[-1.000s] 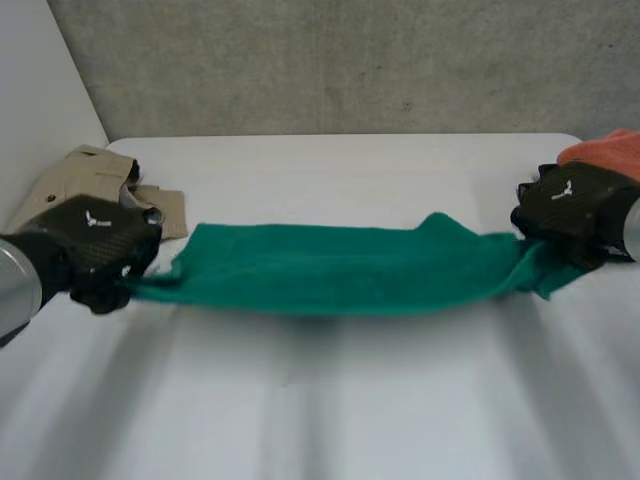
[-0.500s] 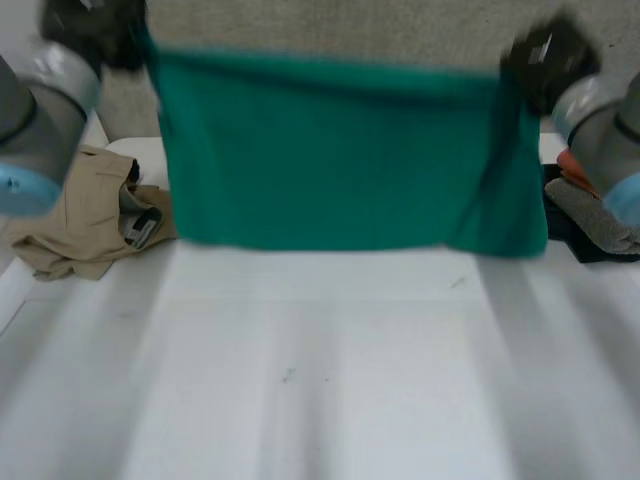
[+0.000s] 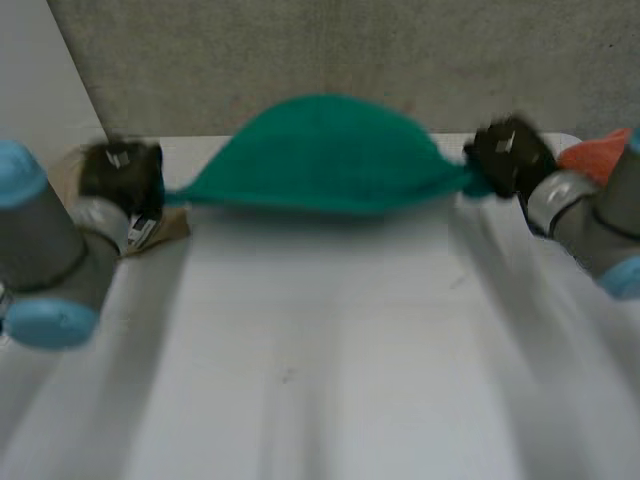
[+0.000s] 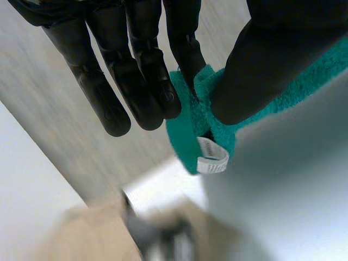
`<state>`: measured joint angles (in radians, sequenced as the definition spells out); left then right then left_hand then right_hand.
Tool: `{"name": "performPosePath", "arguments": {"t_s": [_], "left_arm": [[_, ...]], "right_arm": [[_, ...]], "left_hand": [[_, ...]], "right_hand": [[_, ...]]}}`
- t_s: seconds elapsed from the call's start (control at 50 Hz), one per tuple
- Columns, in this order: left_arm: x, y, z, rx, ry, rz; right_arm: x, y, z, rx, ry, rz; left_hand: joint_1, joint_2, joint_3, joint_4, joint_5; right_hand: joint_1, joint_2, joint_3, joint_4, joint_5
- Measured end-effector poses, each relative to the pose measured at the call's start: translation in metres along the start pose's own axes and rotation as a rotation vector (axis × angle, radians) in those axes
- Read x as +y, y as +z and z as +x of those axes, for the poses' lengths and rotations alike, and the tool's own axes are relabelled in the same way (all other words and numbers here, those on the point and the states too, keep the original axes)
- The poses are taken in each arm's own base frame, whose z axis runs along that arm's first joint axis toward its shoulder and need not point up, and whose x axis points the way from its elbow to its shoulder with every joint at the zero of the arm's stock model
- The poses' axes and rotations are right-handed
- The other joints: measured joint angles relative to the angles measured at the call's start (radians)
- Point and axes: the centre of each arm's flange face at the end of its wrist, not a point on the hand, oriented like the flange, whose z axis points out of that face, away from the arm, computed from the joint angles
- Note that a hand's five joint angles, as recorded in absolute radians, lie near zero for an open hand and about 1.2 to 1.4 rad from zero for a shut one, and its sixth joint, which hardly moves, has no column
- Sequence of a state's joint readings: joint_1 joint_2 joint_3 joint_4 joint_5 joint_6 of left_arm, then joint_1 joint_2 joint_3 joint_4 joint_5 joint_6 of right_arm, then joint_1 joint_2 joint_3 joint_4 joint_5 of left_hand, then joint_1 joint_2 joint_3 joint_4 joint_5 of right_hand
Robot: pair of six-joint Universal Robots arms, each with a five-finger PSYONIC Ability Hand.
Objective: Fold the laundry.
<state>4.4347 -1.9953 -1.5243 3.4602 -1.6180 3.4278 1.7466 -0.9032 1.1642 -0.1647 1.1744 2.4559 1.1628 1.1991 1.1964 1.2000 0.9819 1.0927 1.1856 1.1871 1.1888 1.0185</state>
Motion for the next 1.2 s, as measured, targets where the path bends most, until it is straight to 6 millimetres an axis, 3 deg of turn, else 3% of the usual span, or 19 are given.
{"name": "performPosePath", "arguments": {"t_s": [0.08,0.16,0.3,0.42,0.7,0.86,0.94,1.04,1.1,1.2], "left_arm": [[0.039,-0.016,0.015,0.041,0.034,-0.107],[0.053,-0.026,0.019,0.056,0.059,-0.142],[0.036,-0.031,0.011,0.042,0.06,-0.085],[0.02,-0.034,0.01,0.048,0.055,-0.04],[0.01,-0.031,0.006,0.038,0.043,-0.014],[0.004,-0.028,0.004,0.03,0.033,0.006],[0.003,-0.024,0.003,0.028,0.033,0.007],[0.004,-0.022,0.003,0.029,0.032,-0.012],[0.005,-0.024,0.002,0.033,0.029,-0.032],[0.001,-0.035,-0.002,0.046,0.019,-0.088]], "right_arm": [[0.03,-0.012,-0.029,-0.104,-0.018,-0.137],[0.043,-0.022,-0.04,-0.131,0.003,-0.234],[0.045,-0.034,-0.028,-0.054,0.205,-0.33],[0.048,-0.04,-0.018,0.0,0.456,-0.397],[0.067,-0.038,-0.023,0.021,0.586,-0.438],[0.064,-0.035,-0.029,0.024,0.583,-0.388],[0.064,-0.032,-0.034,0.015,0.552,-0.369],[0.067,-0.028,-0.037,0.011,0.494,-0.358],[0.064,-0.027,-0.033,0.023,0.46,-0.345],[0.04,-0.032,-0.013,0.075,0.396,-0.28]], "left_hand": [[0.0,0.0,0.0,0.0,0.0],[0.0,0.0,0.0,0.0,0.0],[0.0,0.0,0.0,0.0,0.0],[0.0,0.0,0.0,0.0,0.0],[0.0,0.0,0.0,0.0,0.0],[0.0,0.0,0.0,0.0,0.0],[0.0,0.0,0.0,0.0,0.0],[0.0,0.0,0.0,0.0,0.0],[0.0,0.0,0.0,0.0,0.0],[0.0,0.0,0.0,0.0,0.0]], "right_hand": [[-0.008,-0.09,-0.09,-0.092,-0.091],[-0.251,-0.331,-0.33,-0.331,-0.341],[-0.552,-0.637,-0.644,-0.646,-0.67],[-0.562,-0.677,-0.678,-0.683,-0.713],[-0.531,-0.632,-0.628,-0.632,-0.626],[-0.531,-0.632,-0.628,-0.632,-0.624],[-0.419,-0.518,-0.517,-0.52,-0.521],[-0.004,-0.029,-0.045,-0.045,-0.055],[0.002,0.002,-0.002,0.003,-0.02],[0.002,0.002,0.0,0.006,-0.017]]}}
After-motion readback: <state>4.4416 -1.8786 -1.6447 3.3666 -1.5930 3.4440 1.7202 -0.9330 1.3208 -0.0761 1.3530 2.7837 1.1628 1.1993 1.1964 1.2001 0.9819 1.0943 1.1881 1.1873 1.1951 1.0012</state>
